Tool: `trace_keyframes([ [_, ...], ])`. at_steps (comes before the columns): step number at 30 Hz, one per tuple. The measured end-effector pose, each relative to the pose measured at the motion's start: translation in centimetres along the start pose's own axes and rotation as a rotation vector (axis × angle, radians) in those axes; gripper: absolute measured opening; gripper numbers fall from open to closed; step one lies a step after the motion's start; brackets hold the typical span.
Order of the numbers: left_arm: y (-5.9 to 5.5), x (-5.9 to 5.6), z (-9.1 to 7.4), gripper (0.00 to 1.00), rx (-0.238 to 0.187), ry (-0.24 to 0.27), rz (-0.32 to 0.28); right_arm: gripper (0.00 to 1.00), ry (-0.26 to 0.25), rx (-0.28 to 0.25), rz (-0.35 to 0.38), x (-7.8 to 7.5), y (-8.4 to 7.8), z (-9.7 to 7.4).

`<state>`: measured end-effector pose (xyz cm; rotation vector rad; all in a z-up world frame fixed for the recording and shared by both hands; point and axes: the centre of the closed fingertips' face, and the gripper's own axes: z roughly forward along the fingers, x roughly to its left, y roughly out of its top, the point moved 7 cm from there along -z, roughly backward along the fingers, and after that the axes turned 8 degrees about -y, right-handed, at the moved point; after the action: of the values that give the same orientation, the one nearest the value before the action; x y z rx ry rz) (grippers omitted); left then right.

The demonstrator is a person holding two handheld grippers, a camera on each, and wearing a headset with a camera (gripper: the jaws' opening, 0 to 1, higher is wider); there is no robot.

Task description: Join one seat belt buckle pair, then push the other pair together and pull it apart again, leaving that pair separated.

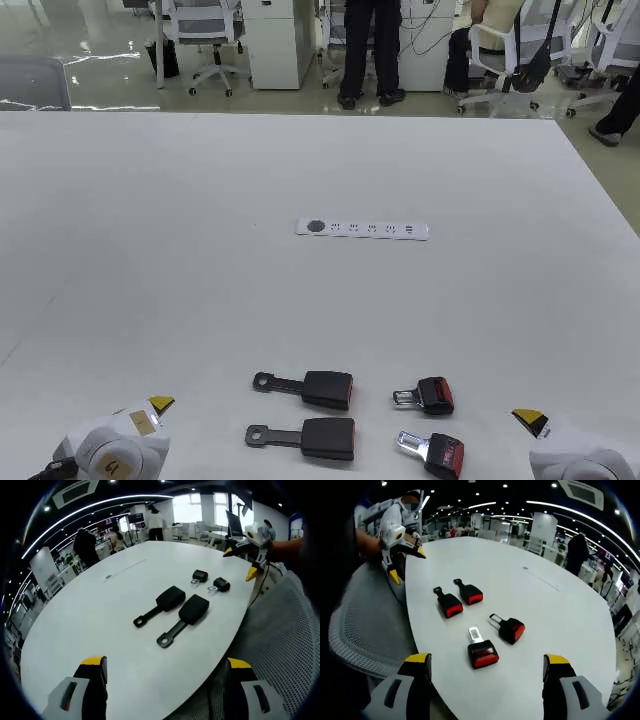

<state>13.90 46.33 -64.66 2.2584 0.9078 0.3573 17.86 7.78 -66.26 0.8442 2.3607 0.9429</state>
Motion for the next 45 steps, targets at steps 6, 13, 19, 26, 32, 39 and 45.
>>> trace_keyframes([
  [6, 0.1, 0.2, -0.1, 1.00, -0.022, 0.000, -0.035, 0.93, -0.005, 0.003, 0.001, 0.1, 0.0, 0.0],
  [13, 0.1, 0.4, -0.2, 1.00, -0.028, -0.004, -0.027, 0.93, 0.002, 0.011, -0.006, 0.5, 0.1, 0.2],
  [19, 0.2, -0.1, -0.2, 1.00, -0.016, -0.023, 0.010, 0.93, -0.010, 0.012, 0.003, 0.5, 0.4, 0.2],
  [26, 0.1, 0.0, 0.0, 0.99, -0.023, -0.031, 0.003, 0.93, -0.015, 0.021, 0.006, 0.7, 0.4, 0.2],
  [32, -0.1, 0.5, -0.1, 1.00, -0.016, -0.006, -0.017, 0.93, -0.018, 0.026, 0.014, 0.7, 0.4, 0.1],
  [39, 0.0, 0.0, 0.0, 1.00, -0.007, -0.011, -0.012, 0.91, -0.021, 0.019, 0.027, 0.6, 0.2, 0.3],
  [45, 0.0, 0.1, 0.0, 1.00, -0.011, -0.013, -0.012, 0.91, -0.018, 0.015, 0.009, 1.1, 0.4, 0.2],
])
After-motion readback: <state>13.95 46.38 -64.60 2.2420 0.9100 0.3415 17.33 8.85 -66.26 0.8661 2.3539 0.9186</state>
